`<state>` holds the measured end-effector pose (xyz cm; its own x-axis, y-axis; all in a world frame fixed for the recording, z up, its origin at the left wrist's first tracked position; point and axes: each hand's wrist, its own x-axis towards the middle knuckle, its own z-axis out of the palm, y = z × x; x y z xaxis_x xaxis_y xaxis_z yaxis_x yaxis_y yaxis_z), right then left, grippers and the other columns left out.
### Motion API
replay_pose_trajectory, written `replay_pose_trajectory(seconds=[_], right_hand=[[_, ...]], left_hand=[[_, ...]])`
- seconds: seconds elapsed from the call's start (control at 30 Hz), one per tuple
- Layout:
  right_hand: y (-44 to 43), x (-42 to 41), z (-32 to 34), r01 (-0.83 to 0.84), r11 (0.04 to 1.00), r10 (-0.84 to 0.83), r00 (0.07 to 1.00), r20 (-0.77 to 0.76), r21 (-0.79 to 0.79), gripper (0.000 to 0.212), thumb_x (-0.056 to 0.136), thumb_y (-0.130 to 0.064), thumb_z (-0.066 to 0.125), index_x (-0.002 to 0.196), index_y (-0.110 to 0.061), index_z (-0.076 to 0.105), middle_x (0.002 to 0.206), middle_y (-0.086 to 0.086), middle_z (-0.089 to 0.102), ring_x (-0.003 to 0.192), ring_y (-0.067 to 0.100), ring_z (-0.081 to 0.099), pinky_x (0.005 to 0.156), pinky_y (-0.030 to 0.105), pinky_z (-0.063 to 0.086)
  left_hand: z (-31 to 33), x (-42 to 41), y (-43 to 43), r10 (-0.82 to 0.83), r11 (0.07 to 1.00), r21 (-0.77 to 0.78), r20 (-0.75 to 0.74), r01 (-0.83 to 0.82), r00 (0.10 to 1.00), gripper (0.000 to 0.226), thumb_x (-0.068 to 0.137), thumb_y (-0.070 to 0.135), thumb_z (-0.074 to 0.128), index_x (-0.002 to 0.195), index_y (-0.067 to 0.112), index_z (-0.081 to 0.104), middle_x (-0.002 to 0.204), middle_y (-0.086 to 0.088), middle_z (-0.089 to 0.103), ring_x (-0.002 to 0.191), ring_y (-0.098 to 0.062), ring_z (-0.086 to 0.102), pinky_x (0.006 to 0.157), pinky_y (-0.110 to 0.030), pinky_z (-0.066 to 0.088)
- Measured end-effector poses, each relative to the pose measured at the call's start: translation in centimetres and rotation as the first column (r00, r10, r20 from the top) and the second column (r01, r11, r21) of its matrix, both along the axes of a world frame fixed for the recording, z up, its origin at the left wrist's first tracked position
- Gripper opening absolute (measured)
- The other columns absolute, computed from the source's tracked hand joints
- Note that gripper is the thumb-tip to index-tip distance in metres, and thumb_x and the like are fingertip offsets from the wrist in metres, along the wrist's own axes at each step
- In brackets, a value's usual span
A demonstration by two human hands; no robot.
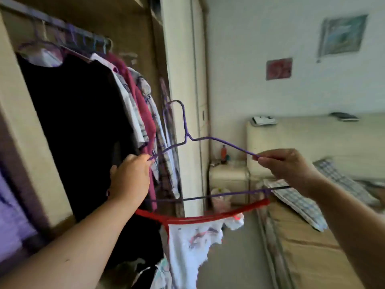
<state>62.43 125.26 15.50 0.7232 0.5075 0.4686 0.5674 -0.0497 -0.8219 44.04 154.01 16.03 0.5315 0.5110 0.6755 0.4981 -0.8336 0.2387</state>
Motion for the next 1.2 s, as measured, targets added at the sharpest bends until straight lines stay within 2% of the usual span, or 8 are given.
replay_pose_trajectory(seconds=[0.13, 0.23, 0.37, 0.73, 0.83, 0.97, 1.07, 1.2], right_hand=[[-9.1, -4.9, -5.6, 0.314, 0.929, -0.317, 0.948, 0.016, -0.197, 0.019, 0.085, -0.025, 0.065, 0.068, -0.031, 0.068, 0.050, -0.009, 0.056, 0.049, 0.006, 0.050, 0.052, 0.023, 0.041], [-16.1, -9.2, -9.8, 0.430, 0.864, -0.470, 0.875, -0.117, -0.262, 0.020, 0.086, -0.020, 0.065, 0.067, -0.025, 0.067, 0.052, -0.008, 0.058, 0.054, 0.011, 0.052, 0.058, 0.031, 0.044], [-25.1, -15.9, -15.3, 0.521, 0.774, -0.623, 0.726, -0.290, -0.360, 0.022, 0.088, -0.016, 0.063, 0.068, -0.025, 0.067, 0.048, -0.010, 0.059, 0.045, 0.002, 0.052, 0.046, 0.013, 0.042], [-47.2, -31.8, -21.8, 0.740, 0.487, -0.827, 0.221, -0.517, -0.463, 0.015, 0.086, -0.004, 0.063, 0.073, -0.011, 0.066, 0.047, -0.004, 0.057, 0.042, 0.006, 0.054, 0.042, 0.013, 0.041], [-51.5, -32.9, -23.5, 0.768, 0.421, -0.840, 0.127, -0.528, -0.483, 0.016, 0.086, -0.005, 0.064, 0.072, -0.011, 0.067, 0.051, -0.002, 0.057, 0.045, 0.009, 0.051, 0.041, 0.012, 0.038], [-56.0, -32.3, -27.5, 0.757, 0.377, -0.843, 0.043, -0.536, -0.533, 0.010, 0.088, -0.011, 0.063, 0.080, -0.010, 0.069, 0.063, 0.001, 0.062, 0.060, 0.015, 0.054, 0.060, 0.026, 0.044], [-58.6, -30.7, -31.8, 0.704, 0.346, -0.864, -0.020, -0.504, -0.621, 0.010, 0.089, -0.018, 0.062, 0.090, -0.011, 0.069, 0.079, 0.006, 0.067, 0.073, 0.021, 0.059, 0.069, 0.035, 0.046], [-61.0, -27.9, -37.6, 0.568, 0.313, -0.911, -0.046, -0.410, -0.761, 0.016, 0.093, -0.026, 0.056, 0.099, -0.016, 0.067, 0.092, 0.003, 0.067, 0.085, 0.019, 0.060, 0.073, 0.029, 0.045]], left_hand=[[-3.8, -0.1, -6.3, -0.360, 0.931, -0.057, -0.004, 0.359, 0.933, 0.018, 0.092, 0.010, 0.054, 0.101, 0.009, 0.069, 0.089, -0.019, 0.061, 0.083, -0.041, 0.061, 0.075, -0.049, 0.049], [-6.6, 1.0, -12.0, -0.545, 0.832, -0.160, -0.050, 0.532, 0.837, 0.022, 0.093, 0.012, 0.053, 0.107, 0.008, 0.068, 0.095, -0.021, 0.060, 0.089, -0.042, 0.059, 0.079, -0.047, 0.048], [-11.2, 2.3, -19.7, -0.726, 0.680, -0.272, -0.111, 0.682, 0.679, 0.022, 0.092, 0.014, 0.056, 0.109, 0.012, 0.070, 0.098, -0.017, 0.061, 0.092, -0.039, 0.060, 0.079, -0.044, 0.048], [-21.3, 4.3, -45.7, -0.944, 0.274, -0.556, -0.312, 0.785, 0.109, 0.022, 0.097, 0.025, 0.047, 0.105, 0.030, 0.067, 0.096, -0.003, 0.056, 0.082, -0.023, 0.056, 0.065, -0.029, 0.039], [-22.8, 5.1, -51.8, -0.938, 0.248, -0.589, -0.344, 0.769, 0.039, 0.025, 0.099, 0.029, 0.043, 0.111, 0.027, 0.065, 0.102, -0.005, 0.058, 0.085, -0.022, 0.055, 0.068, -0.029, 0.042], [-26.3, 7.0, -58.3, -0.914, 0.264, -0.639, -0.405, 0.722, -0.024, 0.025, 0.099, 0.026, 0.043, 0.109, 0.026, 0.066, 0.102, -0.007, 0.058, 0.083, -0.022, 0.054, 0.068, -0.029, 0.044], [-30.1, 8.8, -61.9, -0.869, 0.338, -0.662, -0.492, 0.669, -0.047, 0.024, 0.097, 0.022, 0.046, 0.110, 0.026, 0.066, 0.105, -0.006, 0.060, 0.084, -0.022, 0.057, 0.064, -0.029, 0.041], [-35.8, 10.7, -65.0, -0.777, 0.448, -0.662, -0.621, 0.602, -0.104, 0.029, 0.096, 0.023, 0.045, 0.118, 0.026, 0.062, 0.113, -0.009, 0.057, 0.103, -0.028, 0.056, 0.085, -0.032, 0.043]])
